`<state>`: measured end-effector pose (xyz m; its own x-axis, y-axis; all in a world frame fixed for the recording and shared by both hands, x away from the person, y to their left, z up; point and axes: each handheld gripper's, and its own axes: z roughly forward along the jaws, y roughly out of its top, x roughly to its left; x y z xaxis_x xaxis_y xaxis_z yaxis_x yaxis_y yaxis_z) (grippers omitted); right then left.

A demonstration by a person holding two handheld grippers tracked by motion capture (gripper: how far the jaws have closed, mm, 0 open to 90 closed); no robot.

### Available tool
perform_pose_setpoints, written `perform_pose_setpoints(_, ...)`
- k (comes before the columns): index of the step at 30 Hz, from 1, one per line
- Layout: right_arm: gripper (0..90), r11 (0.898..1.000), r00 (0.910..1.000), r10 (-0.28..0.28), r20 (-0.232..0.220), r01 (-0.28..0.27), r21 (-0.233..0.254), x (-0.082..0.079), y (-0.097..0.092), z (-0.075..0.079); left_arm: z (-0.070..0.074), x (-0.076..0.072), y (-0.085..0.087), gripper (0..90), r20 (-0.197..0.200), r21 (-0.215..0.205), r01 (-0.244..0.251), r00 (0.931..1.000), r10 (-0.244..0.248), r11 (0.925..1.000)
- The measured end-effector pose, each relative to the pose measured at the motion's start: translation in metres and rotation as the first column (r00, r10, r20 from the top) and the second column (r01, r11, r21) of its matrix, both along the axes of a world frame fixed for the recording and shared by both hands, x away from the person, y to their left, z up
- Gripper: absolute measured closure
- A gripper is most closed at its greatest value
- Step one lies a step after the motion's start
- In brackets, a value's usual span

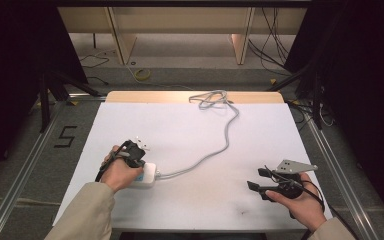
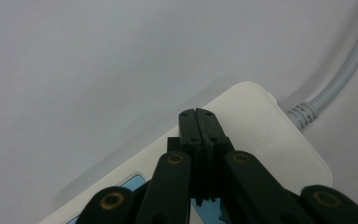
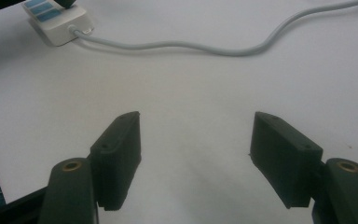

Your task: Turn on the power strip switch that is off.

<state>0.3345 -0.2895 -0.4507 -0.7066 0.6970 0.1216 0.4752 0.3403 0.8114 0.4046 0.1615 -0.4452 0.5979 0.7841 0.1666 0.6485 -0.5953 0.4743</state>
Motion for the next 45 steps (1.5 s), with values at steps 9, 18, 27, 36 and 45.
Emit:
perform_pose_setpoints(9, 33.9, 1.0, 1.0, 0.001, 0.001, -0.001, 0.001, 0.0, 0.0, 0.0, 0.001, 0.0, 0.001, 90.0, 0.002, -0.008, 0.002, 1.0, -0.002, 1.0)
perform_pose_setpoints(18, 33.9, 1.0, 1.0, 0.0, 0.002, 0.0, 0.001, 0.0, 0.0, 0.001, 0.001, 0.001, 0.003, 90.0, 0.002, -0.023, 0.007, 1.0, -0.007, 0.9997)
perform_pose_setpoints(27, 33.9, 1.0, 1.0, 0.001, 0.003, -0.001, 0.001, 0.0, 0.0, 0.001, 0.006, 0.0, 0.008, 89.9, 0.033, -0.066, -0.014, 0.9993, 0.016, 0.9977)
perform_pose_setpoints(36, 33.9, 1.0, 1.0, 0.001, 0.001, -0.001, 0.001, 0.0, 0.0, 0.001, 0.013, 0.0, 0.011, 89.8, 0.088, -0.117, -0.038, 0.9949, 0.048, 0.9924)
perform_pose_setpoints(45, 33.9, 1.0, 1.0, 0.001, 0.002, -0.001, 0.001, 0.0, 0.001, 0.0, 0.017, 0.001, 0.015, 85.1, 0.142, -0.166, -0.054, 0.9867, 0.078, 0.9846)
